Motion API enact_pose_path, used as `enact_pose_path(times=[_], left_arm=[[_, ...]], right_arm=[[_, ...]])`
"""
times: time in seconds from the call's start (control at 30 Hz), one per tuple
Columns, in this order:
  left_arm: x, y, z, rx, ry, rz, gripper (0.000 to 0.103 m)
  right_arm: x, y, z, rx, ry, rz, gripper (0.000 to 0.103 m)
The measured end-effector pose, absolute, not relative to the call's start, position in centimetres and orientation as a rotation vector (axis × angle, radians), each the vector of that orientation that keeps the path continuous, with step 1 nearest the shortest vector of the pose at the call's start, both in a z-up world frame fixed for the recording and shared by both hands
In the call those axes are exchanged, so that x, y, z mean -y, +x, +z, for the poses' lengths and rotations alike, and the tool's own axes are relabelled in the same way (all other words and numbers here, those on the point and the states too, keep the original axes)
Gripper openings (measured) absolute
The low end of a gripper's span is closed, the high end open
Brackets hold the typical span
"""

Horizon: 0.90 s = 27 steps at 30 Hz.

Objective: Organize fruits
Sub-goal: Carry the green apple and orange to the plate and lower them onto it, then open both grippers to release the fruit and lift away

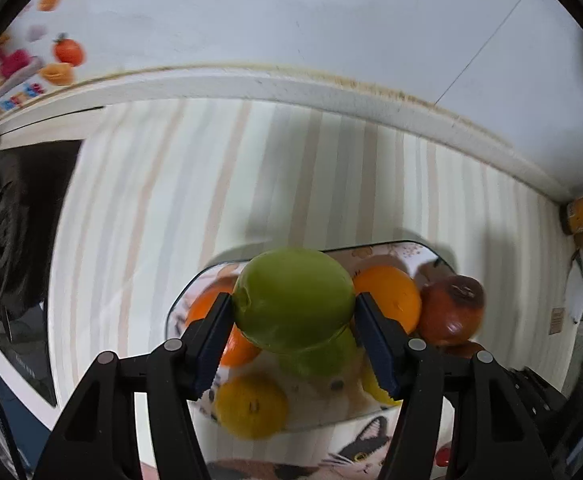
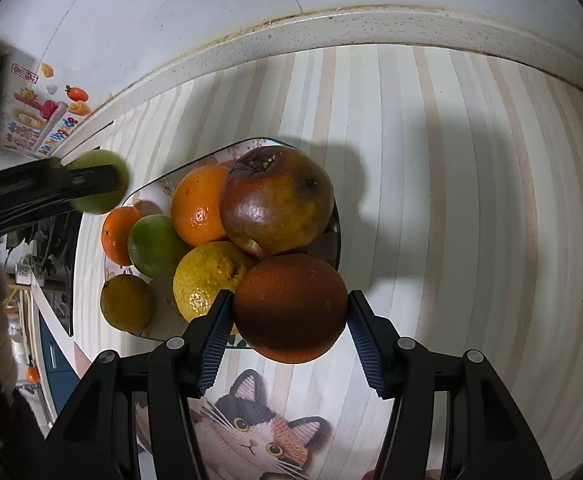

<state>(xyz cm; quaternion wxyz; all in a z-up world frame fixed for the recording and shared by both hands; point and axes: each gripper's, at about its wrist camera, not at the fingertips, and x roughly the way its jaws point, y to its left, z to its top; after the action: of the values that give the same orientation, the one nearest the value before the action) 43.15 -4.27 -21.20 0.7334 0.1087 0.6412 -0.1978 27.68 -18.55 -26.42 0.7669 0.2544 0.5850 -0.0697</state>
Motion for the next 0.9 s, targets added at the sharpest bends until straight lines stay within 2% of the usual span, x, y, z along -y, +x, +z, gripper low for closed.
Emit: enact_pose_path(times=[0.2, 0.37, 0.43, 0.5, 0.67, 0.73, 0.9], left_arm=[[6.0, 44.1, -24.9, -1.504, 0.271, -0.444, 0.060], [6.0, 44.1, -25.7, -1.523, 0.276, -0.451, 0.060], [6.0, 44.3, -25.8, -1.533, 0.276, -0.449, 0.060], [5.7, 44.5, -25.5, -1.533, 0.261, -0.441, 0.060], [4.6, 44.5, -23.4, -1.472, 0.238, -0.421, 0.087], [4.1, 44.1, -22.4, -1.450, 0.230, -0.417, 0.087], [2.0, 41.4, -19.9, -1.368, 0.227, -0.381, 0.092]], right_arm=[[19.1, 27.1, -26.5, -1.247, 0.600, -0.137, 0.060], [19.8, 26.3, -26.5, -1.225, 0.629, -0.134, 0.061], [20.1, 26.3, -26.6, -1.218, 0.661, -0.127, 0.065], [20.3, 26.3, -26.4, -1.215, 0.679, -0.125, 0.077], [20.5, 26.4, -25.6, -1.225, 0.688, -0.131, 0.089], [20.4, 26.2, -25.0, -1.238, 0.669, -0.142, 0.093], [19.1, 25.6, -23.3, -1.277, 0.493, -0.204, 0.094]])
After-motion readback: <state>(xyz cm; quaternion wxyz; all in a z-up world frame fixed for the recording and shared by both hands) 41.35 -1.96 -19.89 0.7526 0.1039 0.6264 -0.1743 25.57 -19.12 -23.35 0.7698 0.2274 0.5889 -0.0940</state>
